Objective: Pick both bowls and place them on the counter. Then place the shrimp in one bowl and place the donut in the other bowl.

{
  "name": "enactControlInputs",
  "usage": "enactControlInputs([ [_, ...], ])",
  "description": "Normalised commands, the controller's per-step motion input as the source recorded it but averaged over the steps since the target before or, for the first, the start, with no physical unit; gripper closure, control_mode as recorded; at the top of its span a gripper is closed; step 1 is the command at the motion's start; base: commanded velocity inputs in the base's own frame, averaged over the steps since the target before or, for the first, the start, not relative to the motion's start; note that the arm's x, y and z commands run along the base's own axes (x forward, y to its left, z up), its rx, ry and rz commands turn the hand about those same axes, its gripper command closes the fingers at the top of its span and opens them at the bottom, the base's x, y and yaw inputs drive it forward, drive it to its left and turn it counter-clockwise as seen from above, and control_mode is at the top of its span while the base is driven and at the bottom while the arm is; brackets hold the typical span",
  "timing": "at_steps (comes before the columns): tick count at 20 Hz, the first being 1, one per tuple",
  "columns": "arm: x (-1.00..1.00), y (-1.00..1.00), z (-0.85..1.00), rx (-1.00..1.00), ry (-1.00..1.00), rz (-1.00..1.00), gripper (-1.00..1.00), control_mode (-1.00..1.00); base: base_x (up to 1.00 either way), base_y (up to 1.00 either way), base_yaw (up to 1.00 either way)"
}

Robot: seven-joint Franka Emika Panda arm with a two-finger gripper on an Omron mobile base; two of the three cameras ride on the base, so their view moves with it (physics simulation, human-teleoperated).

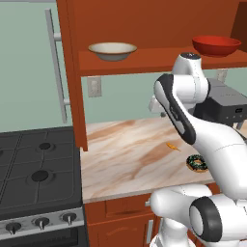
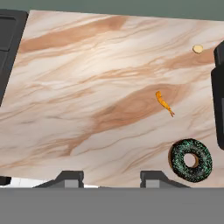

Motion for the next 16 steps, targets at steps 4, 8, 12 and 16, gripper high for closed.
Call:
enactControlInputs([
  [4,-0.19,0.0,-0.01,0.03,-0.04,0.0,-1.0,-1.0,0.0,0.0,0.0],
  [8,-0.26,0.02,0.03,0.15,-0.2,-0.13,-1.0,-1.0,0.0,0.0,0.0],
  [12,-0.19,0.06,0.24,0.22,-0.23,-0.25,-1.0,-1.0,0.0,0.0,0.0],
  [16,-0.15,0.05,0.33,0.26,-0.12,-0.27,-1.0,-1.0,0.0,0.0,0.0],
])
